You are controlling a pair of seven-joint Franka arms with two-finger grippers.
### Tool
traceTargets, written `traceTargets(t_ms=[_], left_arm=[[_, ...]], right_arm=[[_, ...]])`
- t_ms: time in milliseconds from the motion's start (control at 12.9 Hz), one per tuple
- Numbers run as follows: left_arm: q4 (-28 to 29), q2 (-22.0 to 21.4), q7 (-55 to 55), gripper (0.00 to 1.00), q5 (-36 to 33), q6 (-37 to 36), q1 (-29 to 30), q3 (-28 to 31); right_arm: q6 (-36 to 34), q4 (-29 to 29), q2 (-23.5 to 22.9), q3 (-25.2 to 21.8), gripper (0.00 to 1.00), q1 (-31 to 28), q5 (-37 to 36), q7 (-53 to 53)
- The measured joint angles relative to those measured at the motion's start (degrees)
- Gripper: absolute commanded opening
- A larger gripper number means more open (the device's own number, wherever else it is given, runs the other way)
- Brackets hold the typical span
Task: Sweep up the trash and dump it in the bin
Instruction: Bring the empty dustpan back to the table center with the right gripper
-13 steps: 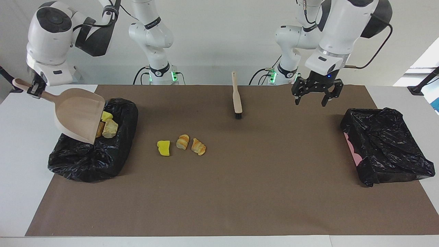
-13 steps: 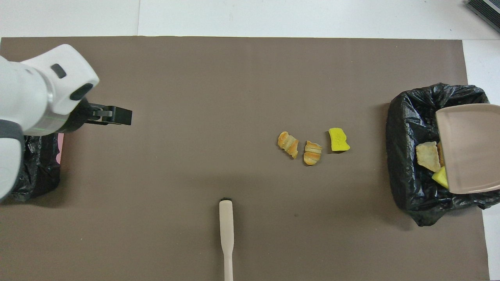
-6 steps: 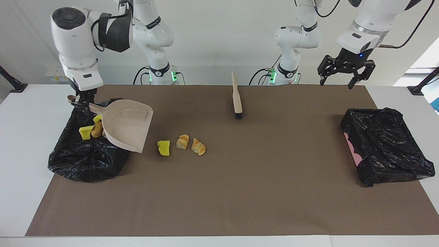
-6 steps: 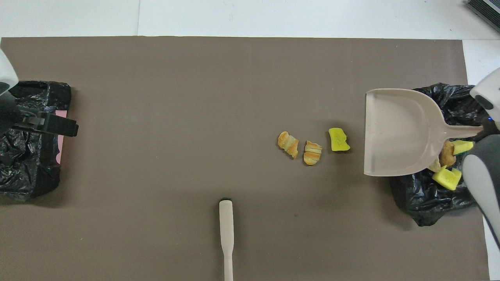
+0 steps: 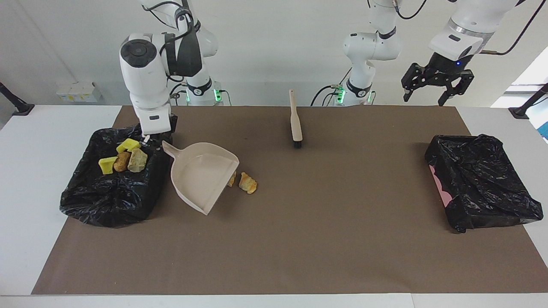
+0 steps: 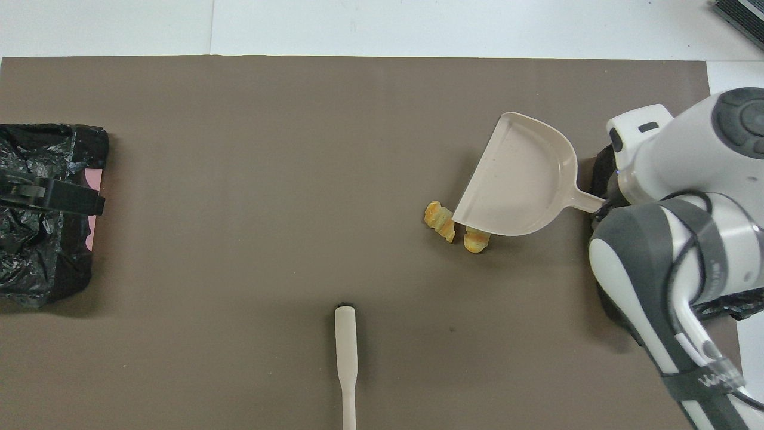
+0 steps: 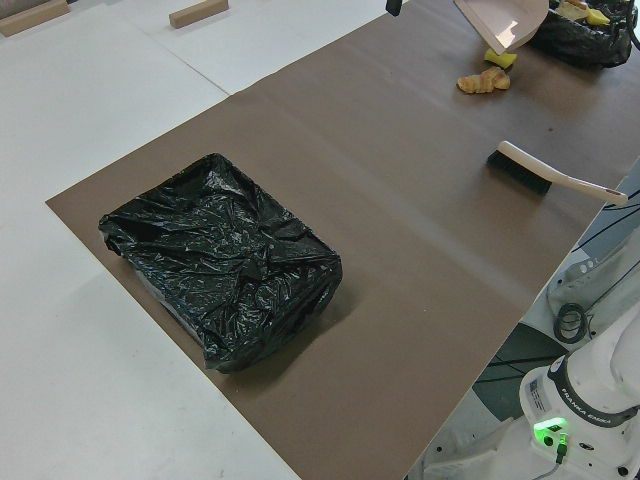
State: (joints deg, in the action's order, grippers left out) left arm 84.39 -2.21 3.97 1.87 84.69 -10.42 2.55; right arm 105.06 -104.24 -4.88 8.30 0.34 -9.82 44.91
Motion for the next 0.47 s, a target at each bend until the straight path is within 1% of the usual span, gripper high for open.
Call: traceTargets(t_ms=[155,466], left_arm=[[0.0,0.0,0.0,1.0,0.0,-0.1,0.2,0.0],[0.0,0.0,0.0,1.0,0.0,-0.1,0.3,0.0]], right_arm=[[2.6,0.0,-2.1,0.0,0.0,3.2,0.9,-13.4],[7.1,0.7,-4.8,0.1,0.0,9.1,6.9,-40.9]])
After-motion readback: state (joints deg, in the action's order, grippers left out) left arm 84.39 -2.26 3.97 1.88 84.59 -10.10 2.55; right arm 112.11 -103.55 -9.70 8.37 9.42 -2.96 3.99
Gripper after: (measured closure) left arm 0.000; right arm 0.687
